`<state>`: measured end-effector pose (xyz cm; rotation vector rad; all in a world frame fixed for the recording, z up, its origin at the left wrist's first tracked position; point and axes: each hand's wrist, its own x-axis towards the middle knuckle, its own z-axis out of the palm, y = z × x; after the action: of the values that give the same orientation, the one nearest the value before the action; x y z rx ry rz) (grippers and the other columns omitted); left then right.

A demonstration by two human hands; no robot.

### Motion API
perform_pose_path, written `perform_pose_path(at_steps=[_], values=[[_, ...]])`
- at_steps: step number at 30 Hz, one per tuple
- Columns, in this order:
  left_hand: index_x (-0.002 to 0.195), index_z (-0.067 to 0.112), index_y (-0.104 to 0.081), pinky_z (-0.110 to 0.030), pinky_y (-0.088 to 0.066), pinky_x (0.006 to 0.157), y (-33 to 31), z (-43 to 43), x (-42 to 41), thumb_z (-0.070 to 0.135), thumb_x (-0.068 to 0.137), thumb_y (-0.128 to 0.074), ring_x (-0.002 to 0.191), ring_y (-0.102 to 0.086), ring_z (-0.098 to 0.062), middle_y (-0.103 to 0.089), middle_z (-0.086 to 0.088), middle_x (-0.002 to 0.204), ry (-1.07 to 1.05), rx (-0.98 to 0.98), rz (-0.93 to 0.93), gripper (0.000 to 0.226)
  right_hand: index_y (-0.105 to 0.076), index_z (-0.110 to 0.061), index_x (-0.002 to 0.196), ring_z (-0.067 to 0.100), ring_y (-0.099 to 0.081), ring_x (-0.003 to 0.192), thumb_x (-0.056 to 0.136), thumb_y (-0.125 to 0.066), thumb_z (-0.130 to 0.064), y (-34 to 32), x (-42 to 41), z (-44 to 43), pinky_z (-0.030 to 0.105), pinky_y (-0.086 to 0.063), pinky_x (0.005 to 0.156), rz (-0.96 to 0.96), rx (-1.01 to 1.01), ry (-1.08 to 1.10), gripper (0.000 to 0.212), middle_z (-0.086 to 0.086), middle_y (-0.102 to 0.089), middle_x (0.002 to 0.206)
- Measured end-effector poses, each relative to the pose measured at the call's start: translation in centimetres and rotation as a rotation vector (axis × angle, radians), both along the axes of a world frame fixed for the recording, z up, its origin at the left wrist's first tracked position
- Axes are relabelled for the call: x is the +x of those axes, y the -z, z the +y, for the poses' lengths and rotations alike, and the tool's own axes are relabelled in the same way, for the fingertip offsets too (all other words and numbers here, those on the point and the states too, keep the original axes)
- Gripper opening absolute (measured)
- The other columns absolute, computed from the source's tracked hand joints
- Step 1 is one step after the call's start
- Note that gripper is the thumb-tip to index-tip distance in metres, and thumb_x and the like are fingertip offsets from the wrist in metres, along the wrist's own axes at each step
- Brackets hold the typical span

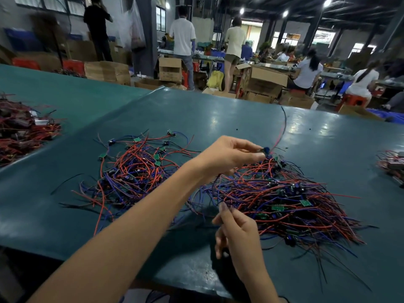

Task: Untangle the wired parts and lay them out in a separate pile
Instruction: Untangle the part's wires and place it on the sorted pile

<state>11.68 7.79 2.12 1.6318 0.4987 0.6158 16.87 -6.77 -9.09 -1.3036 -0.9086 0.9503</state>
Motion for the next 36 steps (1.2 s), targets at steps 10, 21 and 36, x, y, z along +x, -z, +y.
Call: perform_pose_path(at_steps=[10,21,36], values=[[0.104,0.021,-0.081,-0.011,-0.043,0.067,3.1,-3.3,8.7,0.033,0.090,-0.076,0.063,-0.056,0.012,-0.077,0.009,0.085,0.029,0.358,0.203,0.019,-0.053,-0.010,0.062,0.023,-0.037,0.035,0.102,-0.047,-0.004,-0.6,-0.5,-0.1,0.032,-0.030,0.040,-0.011,0.009,0.036,0.041,0.013,-0.040,0.044],[0.101,0.033,-0.070,-0.046,-0.038,0.094,3.8,-2.2,5.4,0.062,0.090,-0.058,0.093,-0.065,-0.017,-0.073,0.011,0.093,-0.520,0.719,0.453,0.032,-0.057,-0.009,0.066,0.024,-0.041,0.033,0.105,-0.051,-0.020,-0.4,-0.5,0.0,0.031,-0.029,0.041,-0.114,0.010,0.019,0.041,0.018,-0.047,0.045],[0.093,0.010,-0.065,-0.045,-0.056,0.080,2.3,10.6,-14.1,0.004,0.086,-0.060,0.092,-0.066,-0.036,-0.069,-0.017,0.102,-0.514,0.865,1.236,0.010,-0.062,-0.009,0.073,0.024,-0.044,0.034,0.104,-0.052,-0.036,-0.2,-0.6,-0.2,0.028,-0.032,0.042,-0.187,0.041,-0.006,0.043,0.013,-0.049,0.044]])
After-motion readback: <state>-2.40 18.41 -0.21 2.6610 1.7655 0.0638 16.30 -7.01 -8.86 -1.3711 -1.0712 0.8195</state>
